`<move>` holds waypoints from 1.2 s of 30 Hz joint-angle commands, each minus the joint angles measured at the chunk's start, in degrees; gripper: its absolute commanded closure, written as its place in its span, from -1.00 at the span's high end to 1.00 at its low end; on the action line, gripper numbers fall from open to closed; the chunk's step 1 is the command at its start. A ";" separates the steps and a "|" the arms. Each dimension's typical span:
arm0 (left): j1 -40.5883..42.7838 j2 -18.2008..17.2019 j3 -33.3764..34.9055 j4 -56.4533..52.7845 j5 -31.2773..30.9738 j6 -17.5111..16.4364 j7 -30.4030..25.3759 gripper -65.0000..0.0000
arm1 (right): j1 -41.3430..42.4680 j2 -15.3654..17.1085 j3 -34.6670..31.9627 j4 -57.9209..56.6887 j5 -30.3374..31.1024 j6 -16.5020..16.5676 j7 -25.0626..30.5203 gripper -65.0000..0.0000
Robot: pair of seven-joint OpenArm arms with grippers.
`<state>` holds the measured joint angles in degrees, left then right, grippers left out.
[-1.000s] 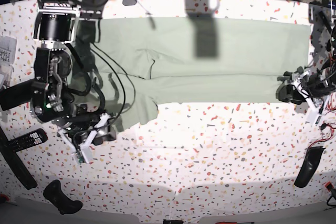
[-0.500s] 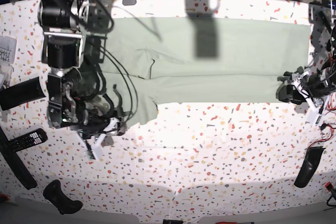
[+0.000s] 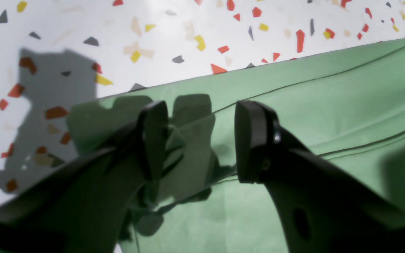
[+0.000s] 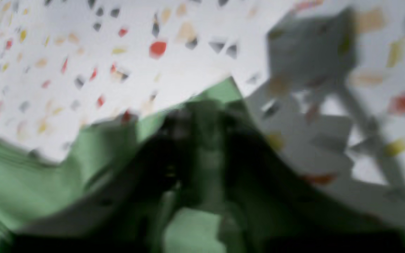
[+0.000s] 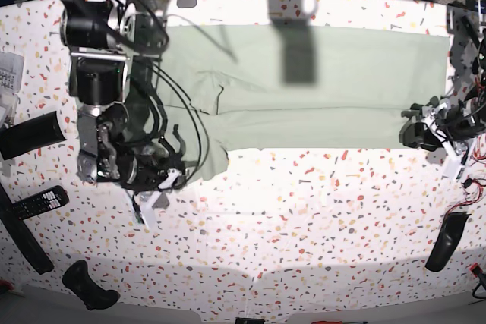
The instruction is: Fold the T-shirt properly
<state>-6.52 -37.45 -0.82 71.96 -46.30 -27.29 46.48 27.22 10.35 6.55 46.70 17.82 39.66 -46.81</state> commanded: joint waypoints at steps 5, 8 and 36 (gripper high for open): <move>-1.11 -1.14 -0.63 0.90 -0.70 -0.39 -1.11 -0.13 | 1.03 0.24 0.13 1.68 4.20 0.34 -0.15 -1.00; -1.11 -1.14 -0.63 0.90 -0.70 -0.39 -1.11 -0.13 | 0.98 0.26 0.13 3.98 5.35 0.34 -2.10 -1.00; -1.14 -1.16 -0.66 0.90 -0.70 -0.39 -1.14 -0.13 | -29.20 0.31 0.15 60.22 12.09 0.34 -14.73 -1.00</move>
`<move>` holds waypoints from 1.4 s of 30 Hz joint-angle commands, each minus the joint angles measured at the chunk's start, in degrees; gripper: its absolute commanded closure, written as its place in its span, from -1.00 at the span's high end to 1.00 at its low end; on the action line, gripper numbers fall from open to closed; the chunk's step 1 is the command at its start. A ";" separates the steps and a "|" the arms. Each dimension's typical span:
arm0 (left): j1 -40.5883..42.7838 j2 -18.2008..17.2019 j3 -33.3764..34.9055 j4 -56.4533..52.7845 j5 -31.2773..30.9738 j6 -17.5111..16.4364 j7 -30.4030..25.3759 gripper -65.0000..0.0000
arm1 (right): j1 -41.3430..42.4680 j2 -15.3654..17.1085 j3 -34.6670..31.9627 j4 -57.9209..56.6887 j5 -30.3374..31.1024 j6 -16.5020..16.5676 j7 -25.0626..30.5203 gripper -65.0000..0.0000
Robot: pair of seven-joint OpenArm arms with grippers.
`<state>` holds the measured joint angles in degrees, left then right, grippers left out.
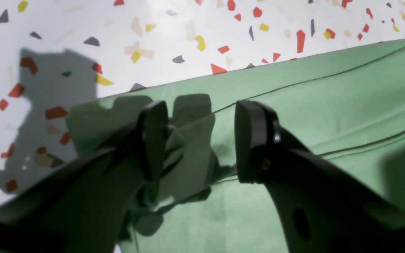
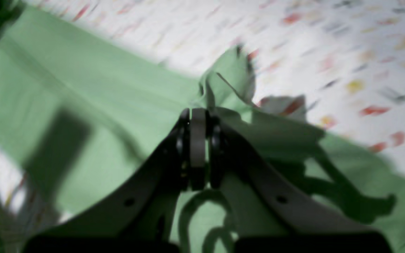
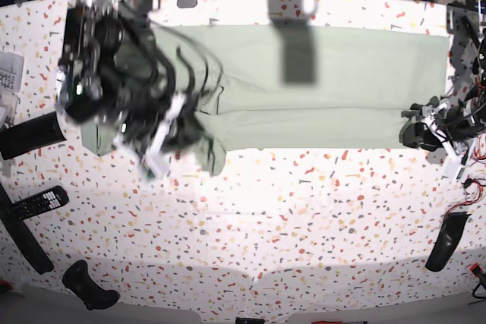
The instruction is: Fold the T-shirt properly
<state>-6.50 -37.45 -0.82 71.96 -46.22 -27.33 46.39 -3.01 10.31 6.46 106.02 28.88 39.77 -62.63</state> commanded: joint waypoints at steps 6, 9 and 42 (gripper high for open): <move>-1.27 -1.40 -0.66 2.36 -0.59 -0.37 -1.03 -0.13 | -12.33 2.21 0.24 10.43 1.33 0.23 0.59 -1.00; -1.27 -1.81 -0.66 5.86 1.60 -0.35 -1.03 -0.13 | -19.08 4.22 0.24 12.57 1.31 0.23 0.46 -1.00; -1.29 -1.77 -0.63 2.82 21.64 1.75 -1.55 -0.13 | -36.37 13.66 4.74 15.39 0.52 0.23 5.64 -1.00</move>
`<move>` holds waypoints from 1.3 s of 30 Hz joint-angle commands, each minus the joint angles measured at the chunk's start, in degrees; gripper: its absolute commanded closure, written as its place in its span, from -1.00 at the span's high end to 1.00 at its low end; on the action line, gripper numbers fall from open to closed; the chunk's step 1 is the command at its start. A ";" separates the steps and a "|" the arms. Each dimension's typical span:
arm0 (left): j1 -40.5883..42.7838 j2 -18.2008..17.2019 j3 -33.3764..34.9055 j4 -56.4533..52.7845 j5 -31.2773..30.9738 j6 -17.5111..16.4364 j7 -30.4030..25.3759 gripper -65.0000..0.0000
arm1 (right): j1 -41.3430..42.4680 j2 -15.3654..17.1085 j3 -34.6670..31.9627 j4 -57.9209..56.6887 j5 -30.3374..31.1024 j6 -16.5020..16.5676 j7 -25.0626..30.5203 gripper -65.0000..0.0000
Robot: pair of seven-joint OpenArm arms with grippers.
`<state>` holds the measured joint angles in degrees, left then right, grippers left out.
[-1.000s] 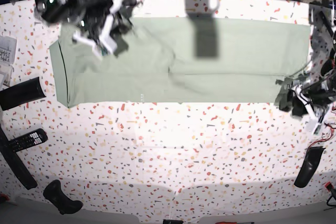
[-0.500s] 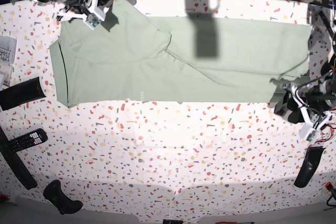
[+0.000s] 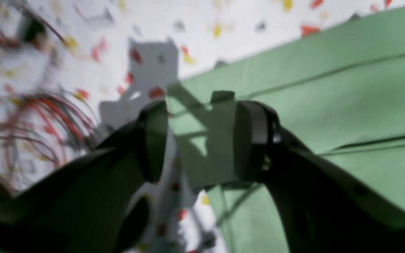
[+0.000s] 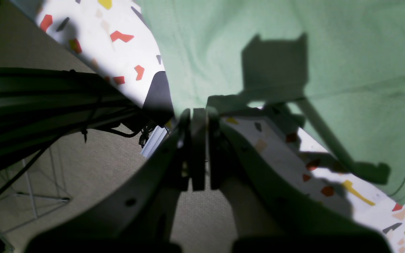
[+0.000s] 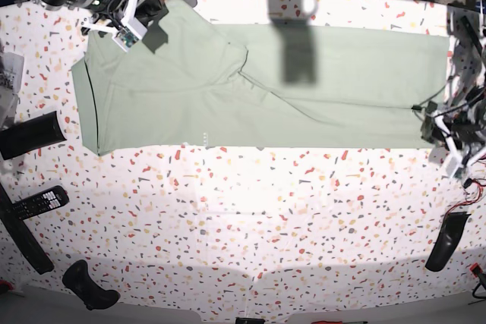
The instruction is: Fold the T-shirt properly
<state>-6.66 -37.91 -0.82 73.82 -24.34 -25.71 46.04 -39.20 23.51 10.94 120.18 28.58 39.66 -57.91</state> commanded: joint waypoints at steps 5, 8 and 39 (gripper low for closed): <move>-1.09 -1.33 -0.66 -2.58 -0.94 0.15 -1.01 -0.13 | -0.15 0.46 0.26 1.22 0.83 0.34 0.94 -1.00; -1.11 -1.31 -0.63 -2.58 -2.36 0.13 -3.58 -0.13 | 0.15 0.46 0.26 1.22 0.83 0.34 0.96 -1.00; -0.96 -1.31 -0.63 -2.60 -3.15 -0.04 -4.59 -1.00 | 0.28 0.46 0.26 1.22 0.83 0.34 1.03 -1.00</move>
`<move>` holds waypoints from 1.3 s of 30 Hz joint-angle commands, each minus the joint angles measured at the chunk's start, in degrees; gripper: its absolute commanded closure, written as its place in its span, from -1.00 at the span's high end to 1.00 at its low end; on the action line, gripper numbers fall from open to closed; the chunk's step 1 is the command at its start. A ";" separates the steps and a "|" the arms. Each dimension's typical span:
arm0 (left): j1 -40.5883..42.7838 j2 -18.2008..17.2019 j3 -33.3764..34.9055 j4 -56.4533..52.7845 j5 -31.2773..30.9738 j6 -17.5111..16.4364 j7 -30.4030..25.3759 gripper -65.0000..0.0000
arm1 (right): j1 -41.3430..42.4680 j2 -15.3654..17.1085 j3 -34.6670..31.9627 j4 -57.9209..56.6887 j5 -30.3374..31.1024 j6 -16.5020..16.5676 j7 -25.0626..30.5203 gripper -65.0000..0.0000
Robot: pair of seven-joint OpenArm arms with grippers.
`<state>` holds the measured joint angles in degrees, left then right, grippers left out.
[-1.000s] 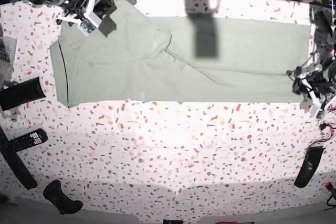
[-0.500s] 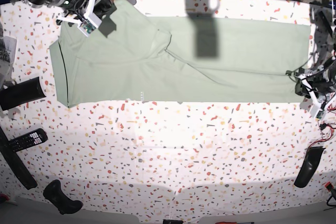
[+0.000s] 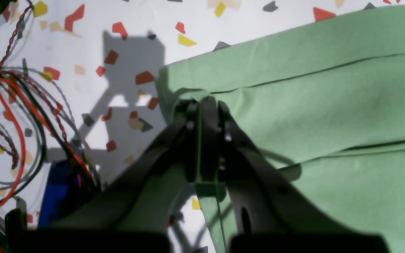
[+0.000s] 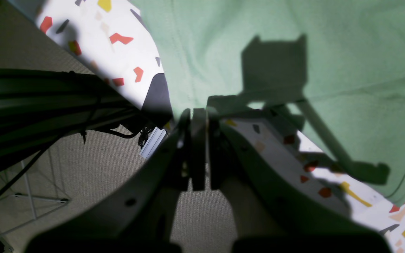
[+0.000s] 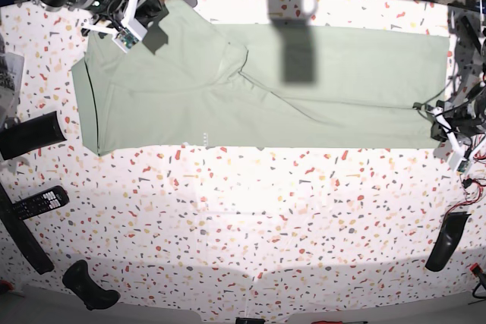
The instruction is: Fold the T-shirt properly
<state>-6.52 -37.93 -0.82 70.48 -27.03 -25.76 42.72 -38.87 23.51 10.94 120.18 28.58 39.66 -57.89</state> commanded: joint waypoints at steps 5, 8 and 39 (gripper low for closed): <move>-1.09 -1.27 -0.63 0.74 -0.46 -0.04 -2.27 -0.58 | -0.04 0.46 0.26 1.22 0.83 0.34 0.96 -1.00; -1.09 -1.22 -0.63 0.74 -0.48 -0.02 -2.29 -0.58 | -0.04 0.46 0.26 1.22 0.83 0.34 0.96 -1.00; -1.09 -0.66 -0.63 0.26 -3.65 -2.16 -3.37 -0.93 | -0.04 0.44 0.26 1.22 0.83 0.34 0.90 -1.00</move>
<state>-6.52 -37.43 -0.82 70.00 -29.95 -27.70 40.42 -38.87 23.49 10.94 120.18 28.58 39.66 -57.91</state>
